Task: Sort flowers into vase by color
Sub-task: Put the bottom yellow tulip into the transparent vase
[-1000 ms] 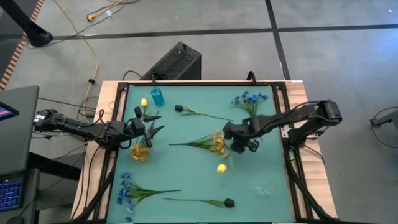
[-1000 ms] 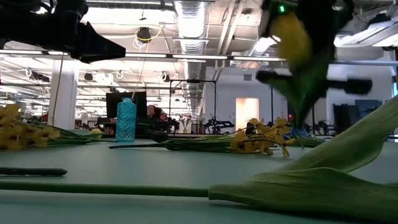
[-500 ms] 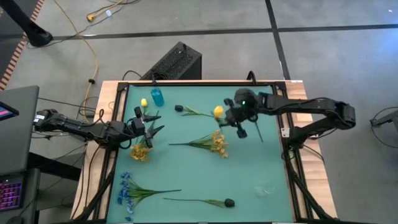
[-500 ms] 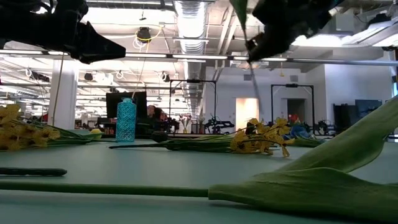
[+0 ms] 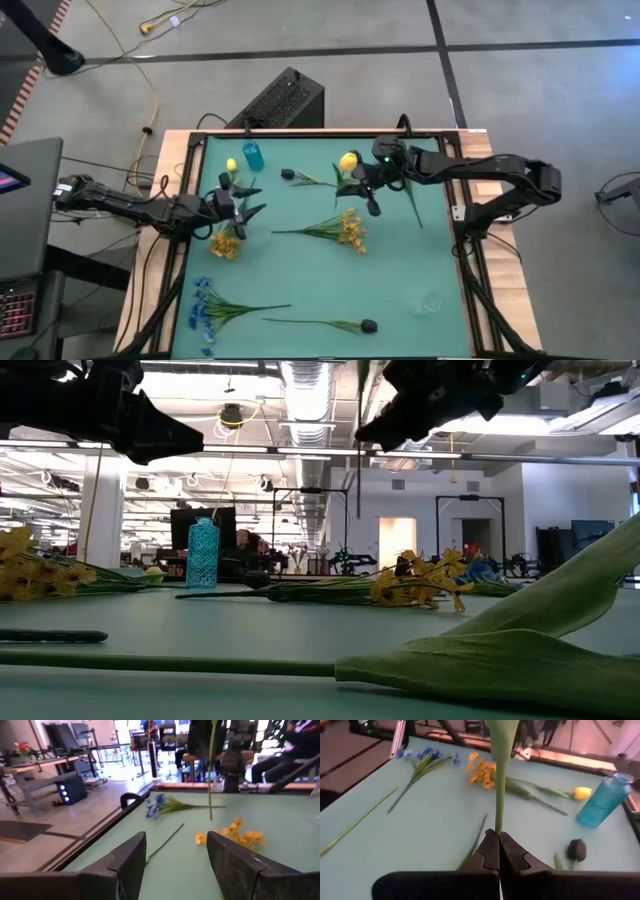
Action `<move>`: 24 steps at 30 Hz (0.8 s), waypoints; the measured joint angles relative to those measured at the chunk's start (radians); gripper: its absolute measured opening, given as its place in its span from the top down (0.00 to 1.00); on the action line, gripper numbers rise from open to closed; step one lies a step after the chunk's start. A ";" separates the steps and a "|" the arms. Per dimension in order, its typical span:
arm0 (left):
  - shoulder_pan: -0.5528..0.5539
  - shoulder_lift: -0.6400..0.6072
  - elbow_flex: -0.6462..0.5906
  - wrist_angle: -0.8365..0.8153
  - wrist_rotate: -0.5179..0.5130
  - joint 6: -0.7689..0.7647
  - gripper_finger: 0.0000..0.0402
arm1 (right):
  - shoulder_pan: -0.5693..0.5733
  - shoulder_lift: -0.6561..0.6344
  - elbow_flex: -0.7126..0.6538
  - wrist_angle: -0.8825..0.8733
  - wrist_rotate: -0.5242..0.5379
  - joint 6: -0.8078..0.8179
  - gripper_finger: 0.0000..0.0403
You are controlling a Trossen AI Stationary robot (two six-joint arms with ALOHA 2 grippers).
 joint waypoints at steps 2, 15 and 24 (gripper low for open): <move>0.000 0.025 0.000 0.016 0.014 -0.005 0.50 | -0.005 0.008 0.001 0.024 0.001 0.016 0.96; 0.001 0.266 0.000 0.215 0.012 -0.018 0.50 | -0.026 0.008 0.001 0.106 0.007 0.073 0.96; 0.001 0.387 0.000 0.378 0.021 -0.017 0.50 | 0.005 0.008 0.001 0.142 0.008 0.069 0.95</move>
